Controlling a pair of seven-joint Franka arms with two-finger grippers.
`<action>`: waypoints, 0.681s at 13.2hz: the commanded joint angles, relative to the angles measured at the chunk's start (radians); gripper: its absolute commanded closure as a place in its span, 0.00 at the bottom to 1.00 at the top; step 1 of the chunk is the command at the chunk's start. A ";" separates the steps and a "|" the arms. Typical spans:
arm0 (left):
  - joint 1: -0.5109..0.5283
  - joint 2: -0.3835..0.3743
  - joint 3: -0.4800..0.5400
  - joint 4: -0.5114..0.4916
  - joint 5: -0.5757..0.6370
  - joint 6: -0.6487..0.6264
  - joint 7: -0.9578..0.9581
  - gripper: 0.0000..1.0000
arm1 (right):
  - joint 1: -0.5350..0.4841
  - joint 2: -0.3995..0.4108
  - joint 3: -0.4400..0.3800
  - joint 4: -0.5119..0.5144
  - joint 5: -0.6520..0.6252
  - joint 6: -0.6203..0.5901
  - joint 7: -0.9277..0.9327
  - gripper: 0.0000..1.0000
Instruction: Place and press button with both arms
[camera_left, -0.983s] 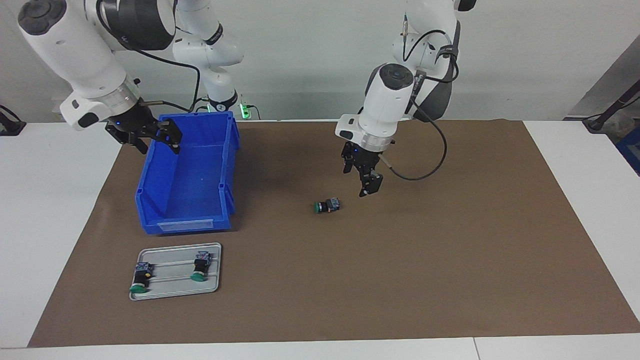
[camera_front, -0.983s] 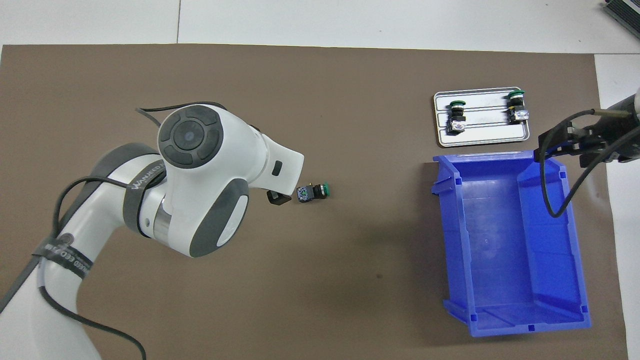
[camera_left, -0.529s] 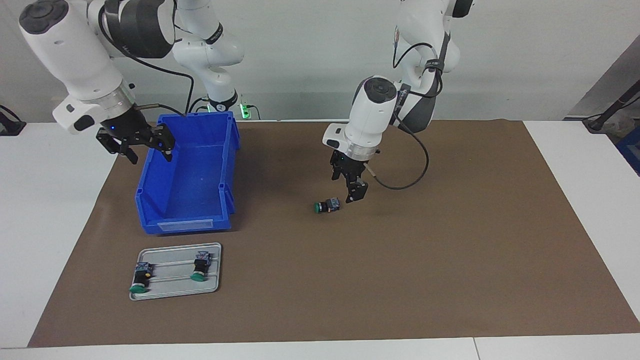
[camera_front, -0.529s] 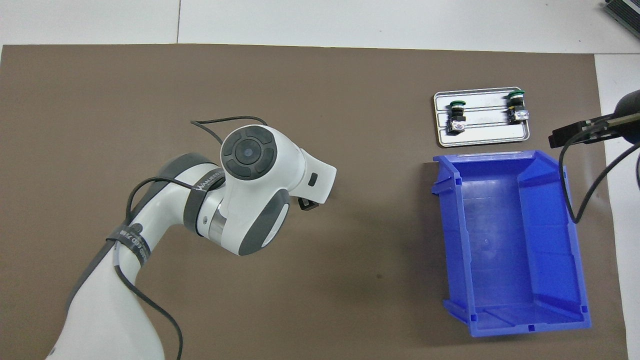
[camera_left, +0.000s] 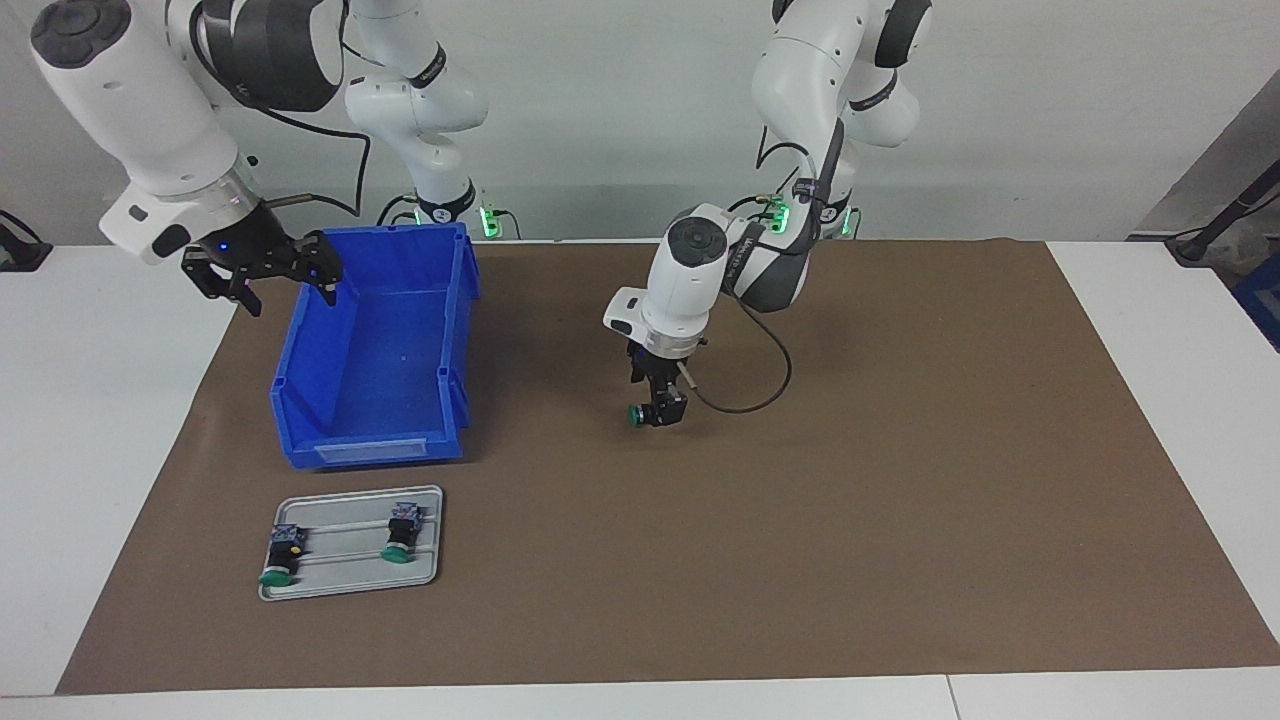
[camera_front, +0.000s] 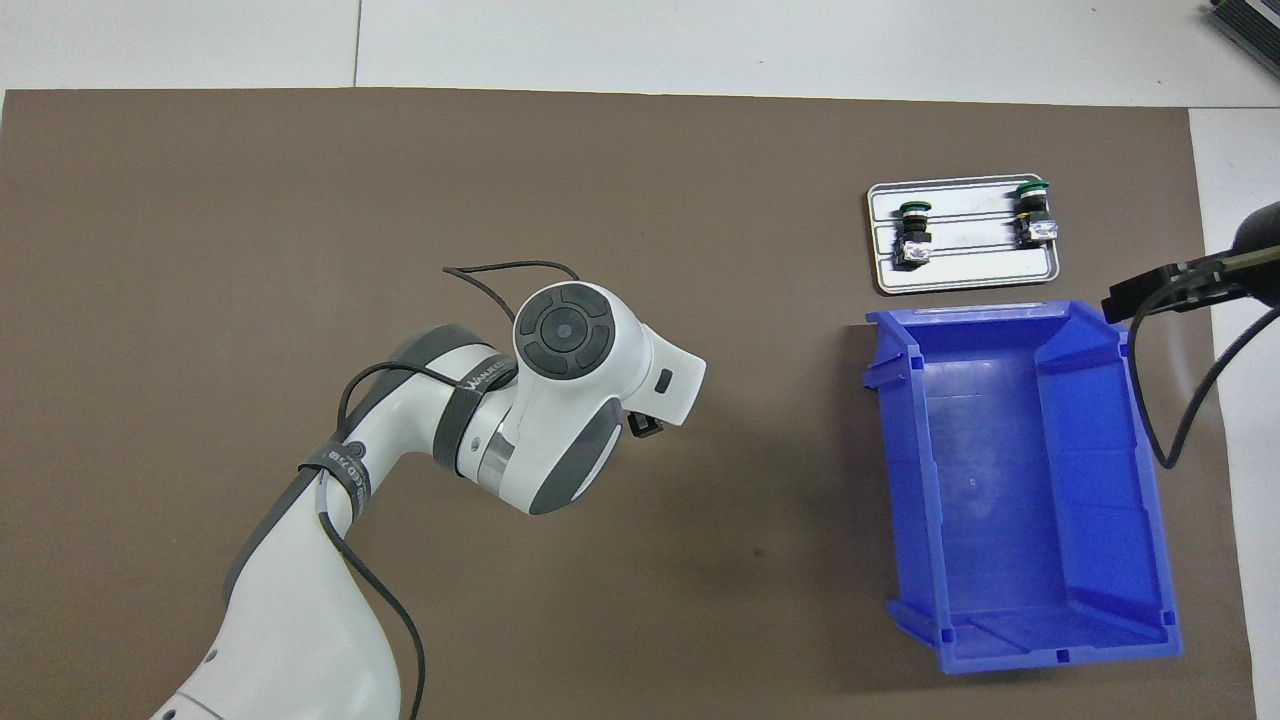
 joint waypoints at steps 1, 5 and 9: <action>-0.026 0.016 0.020 -0.018 -0.004 0.045 -0.014 0.12 | 0.002 -0.023 0.003 -0.025 -0.010 -0.025 0.018 0.06; -0.039 0.013 0.022 -0.081 -0.004 0.120 -0.020 0.14 | -0.010 -0.025 0.003 -0.025 -0.011 -0.063 0.020 0.04; -0.049 0.013 0.022 -0.079 -0.002 0.125 -0.029 0.70 | -0.014 -0.019 0.003 0.036 -0.016 -0.065 0.020 0.04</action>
